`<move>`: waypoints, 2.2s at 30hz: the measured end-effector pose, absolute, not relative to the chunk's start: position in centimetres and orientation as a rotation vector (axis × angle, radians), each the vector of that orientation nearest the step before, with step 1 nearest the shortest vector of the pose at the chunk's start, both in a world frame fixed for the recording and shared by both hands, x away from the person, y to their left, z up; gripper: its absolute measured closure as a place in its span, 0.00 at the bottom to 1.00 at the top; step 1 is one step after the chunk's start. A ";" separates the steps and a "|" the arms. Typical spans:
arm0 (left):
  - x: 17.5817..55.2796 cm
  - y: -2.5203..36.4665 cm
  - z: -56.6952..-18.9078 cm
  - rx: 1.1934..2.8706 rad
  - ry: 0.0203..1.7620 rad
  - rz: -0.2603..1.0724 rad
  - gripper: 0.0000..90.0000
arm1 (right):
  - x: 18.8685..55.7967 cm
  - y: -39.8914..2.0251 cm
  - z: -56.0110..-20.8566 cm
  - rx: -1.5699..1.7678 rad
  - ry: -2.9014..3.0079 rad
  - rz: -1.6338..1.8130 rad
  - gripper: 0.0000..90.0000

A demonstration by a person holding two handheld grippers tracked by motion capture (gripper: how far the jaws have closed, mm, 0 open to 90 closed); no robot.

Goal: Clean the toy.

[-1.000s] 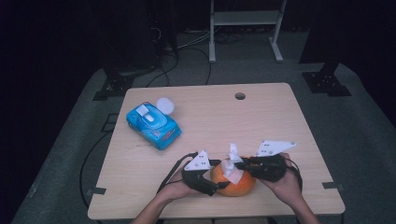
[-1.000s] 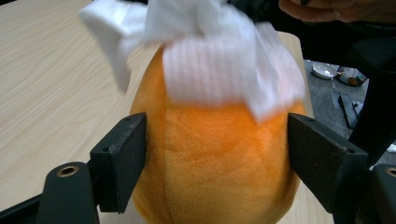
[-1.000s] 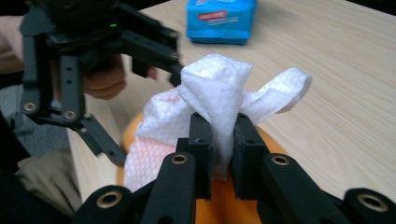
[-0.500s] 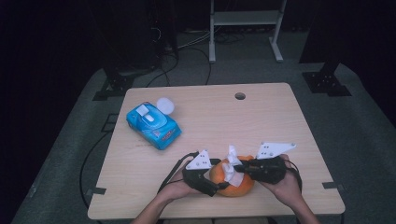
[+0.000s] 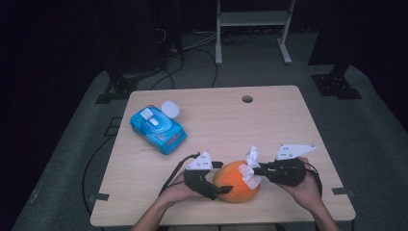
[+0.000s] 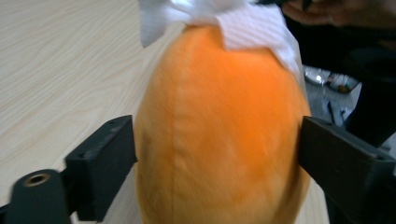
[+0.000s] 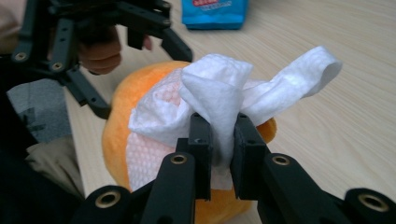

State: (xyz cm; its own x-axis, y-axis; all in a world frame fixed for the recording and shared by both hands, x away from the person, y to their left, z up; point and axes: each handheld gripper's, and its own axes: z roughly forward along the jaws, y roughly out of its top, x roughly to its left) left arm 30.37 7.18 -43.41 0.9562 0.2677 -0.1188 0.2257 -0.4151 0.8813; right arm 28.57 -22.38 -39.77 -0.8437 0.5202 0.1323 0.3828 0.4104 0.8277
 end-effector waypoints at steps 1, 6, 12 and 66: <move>30.4 7.2 -43.4 2.016 0.351 0.050 0.10 | 28.5 -22.3 -39.7 0.792 2.519 1.422 0.88; 30.4 6.7 -44.2 2.033 0.347 -0.011 0.09 | 28.4 -21.8 -39.8 0.756 2.529 1.448 0.88; 29.9 7.0 -43.6 2.018 0.291 0.114 0.38 | 28.5 -21.1 -39.7 0.806 2.458 1.456 0.88; 29.6 6.4 -43.0 1.996 0.287 0.176 0.24 | 29.1 -20.7 -39.6 0.787 2.478 1.405 0.88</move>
State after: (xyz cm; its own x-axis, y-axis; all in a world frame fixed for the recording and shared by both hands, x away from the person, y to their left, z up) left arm 29.59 6.37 -43.04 0.9602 0.2792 -0.0043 0.1229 -0.4088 0.9043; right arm 29.13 -20.70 -39.63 -0.8420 0.5309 0.0958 0.3550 0.4115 0.8394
